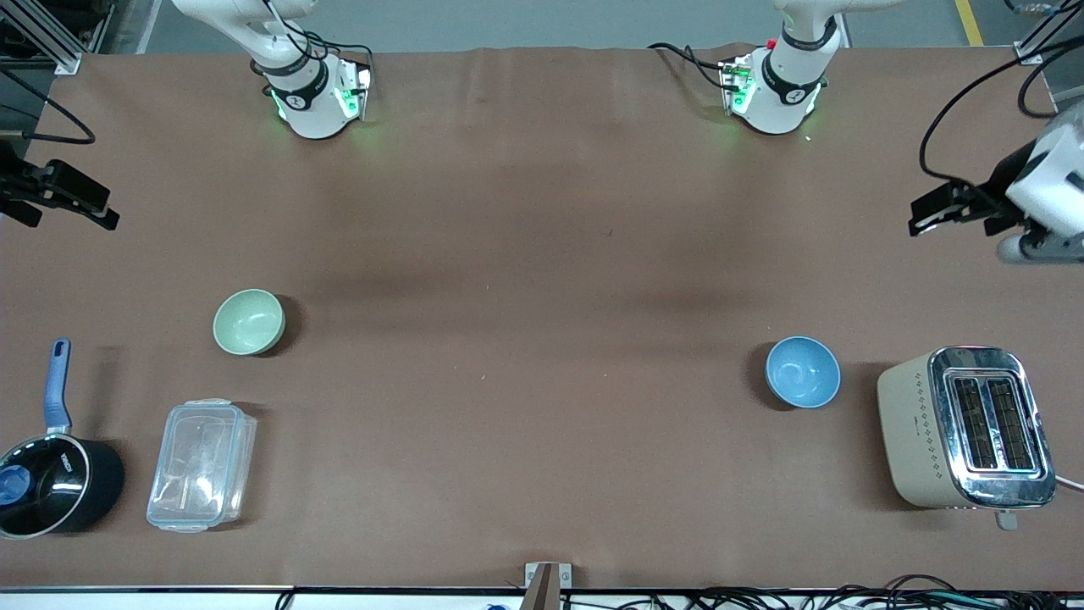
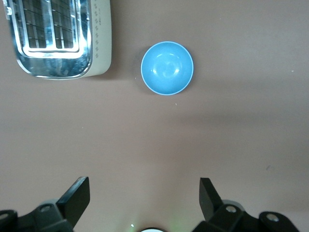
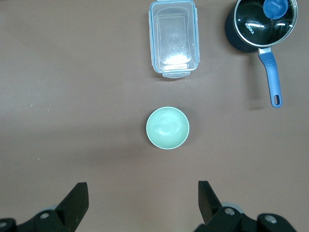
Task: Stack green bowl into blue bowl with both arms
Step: 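Reach the right gripper toward the green bowl while the left gripper reaches the blue bowl, then grasp the green bowl with the right gripper while the left gripper grasps the blue bowl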
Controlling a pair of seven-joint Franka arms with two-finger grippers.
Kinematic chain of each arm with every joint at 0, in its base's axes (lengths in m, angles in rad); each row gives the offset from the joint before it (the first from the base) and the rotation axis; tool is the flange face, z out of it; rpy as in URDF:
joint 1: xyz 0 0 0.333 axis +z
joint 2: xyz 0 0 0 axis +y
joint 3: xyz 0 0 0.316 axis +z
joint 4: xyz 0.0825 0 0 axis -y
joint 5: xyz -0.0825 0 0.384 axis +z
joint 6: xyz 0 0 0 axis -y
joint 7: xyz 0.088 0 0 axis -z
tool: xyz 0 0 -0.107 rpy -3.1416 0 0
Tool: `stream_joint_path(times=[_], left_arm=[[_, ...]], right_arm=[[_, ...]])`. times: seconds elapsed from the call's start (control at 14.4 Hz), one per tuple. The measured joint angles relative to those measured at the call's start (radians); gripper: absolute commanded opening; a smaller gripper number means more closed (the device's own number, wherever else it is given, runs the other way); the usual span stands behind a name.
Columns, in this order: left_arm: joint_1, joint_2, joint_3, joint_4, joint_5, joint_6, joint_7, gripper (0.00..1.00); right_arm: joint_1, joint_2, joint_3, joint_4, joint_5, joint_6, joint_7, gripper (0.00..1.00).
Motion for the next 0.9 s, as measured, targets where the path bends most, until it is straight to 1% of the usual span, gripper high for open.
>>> stream_joint_path(times=[0.14, 0.21, 0.28, 0.42, 0.56, 0.7, 0.77, 0.9], left_arm=[[0.0, 0.053, 0.0, -0.033, 0.0, 0.097, -0.004, 1.0], [0.0, 0.071, 0.0, -0.078, 0.0, 0.178, -0.007, 1.0], [0.0, 0.084, 0.0, -0.137, 0.0, 0.276, -0.011, 1.0], [0.0, 0.106, 0.0, -0.272, 0.0, 0.48, -0.015, 1.0], [0.0, 0.133, 0.0, -0.373, 0.037, 0.629, -0.015, 1.0], [0.003, 0.169, 0.001, -0.423, 0.076, 0.738, -0.018, 0.98], [0.01, 0.191, 0.001, -0.435, 0.084, 0.785, -0.019, 0.95], [0.026, 0.244, 0.005, -0.449, 0.087, 0.864, -0.019, 0.86]], right_arm=[[0.0, 0.008, 0.0, 0.0, 0.0, -0.003, 0.0, 1.0], [0.0, 0.021, -0.001, -0.001, -0.001, -0.003, -0.004, 1.0], [-0.001, 0.038, -0.006, -0.004, -0.002, -0.003, -0.019, 1.0], [-0.003, 0.084, -0.043, -0.044, -0.004, 0.034, -0.091, 1.0], [-0.007, 0.126, -0.098, -0.161, -0.005, 0.191, -0.181, 1.0], [-0.012, 0.151, -0.146, -0.307, -0.004, 0.363, -0.248, 1.0], [-0.015, 0.155, -0.159, -0.381, -0.004, 0.453, -0.264, 1.0], [-0.016, 0.157, -0.167, -0.539, -0.003, 0.662, -0.272, 1.0]])
